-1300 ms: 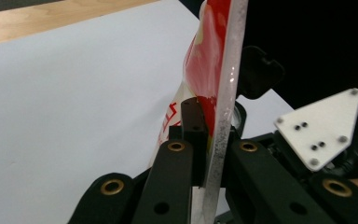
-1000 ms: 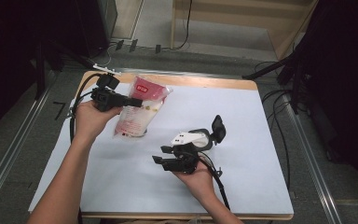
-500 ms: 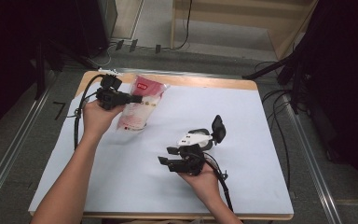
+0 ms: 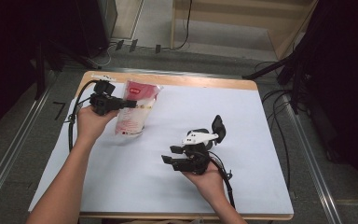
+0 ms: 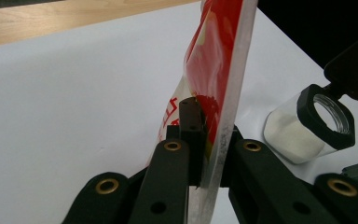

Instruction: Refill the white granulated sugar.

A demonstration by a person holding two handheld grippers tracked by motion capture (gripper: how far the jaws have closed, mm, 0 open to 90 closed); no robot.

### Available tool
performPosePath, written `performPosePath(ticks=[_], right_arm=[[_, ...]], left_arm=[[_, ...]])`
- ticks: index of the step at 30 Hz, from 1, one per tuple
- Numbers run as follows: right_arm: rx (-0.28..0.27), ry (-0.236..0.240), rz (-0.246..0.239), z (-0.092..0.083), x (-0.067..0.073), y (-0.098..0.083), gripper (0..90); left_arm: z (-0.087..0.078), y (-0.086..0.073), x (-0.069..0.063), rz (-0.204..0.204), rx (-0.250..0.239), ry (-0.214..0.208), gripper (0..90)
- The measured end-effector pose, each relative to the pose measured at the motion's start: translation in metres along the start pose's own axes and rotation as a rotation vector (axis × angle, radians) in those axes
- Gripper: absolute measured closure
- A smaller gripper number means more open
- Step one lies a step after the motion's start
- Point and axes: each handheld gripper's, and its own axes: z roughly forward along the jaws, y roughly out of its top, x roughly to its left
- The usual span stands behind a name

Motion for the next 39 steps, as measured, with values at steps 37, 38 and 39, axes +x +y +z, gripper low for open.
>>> performPosePath(ticks=[37,38,39], right_arm=[[0.029,-0.011,-0.046,-0.006,-0.009,0.002,50.0],[0.032,-0.01,-0.044,-0.006,-0.009,0.002,50.0],[0.032,-0.01,-0.041,-0.005,-0.009,0.003,50.0]], left_arm=[[-0.031,-0.043,0.003,0.008,-0.015,-0.041,79.7],[-0.032,-0.044,0.003,0.011,-0.02,-0.037,79.2],[-0.032,-0.044,0.003,0.016,-0.022,-0.04,78.9]])
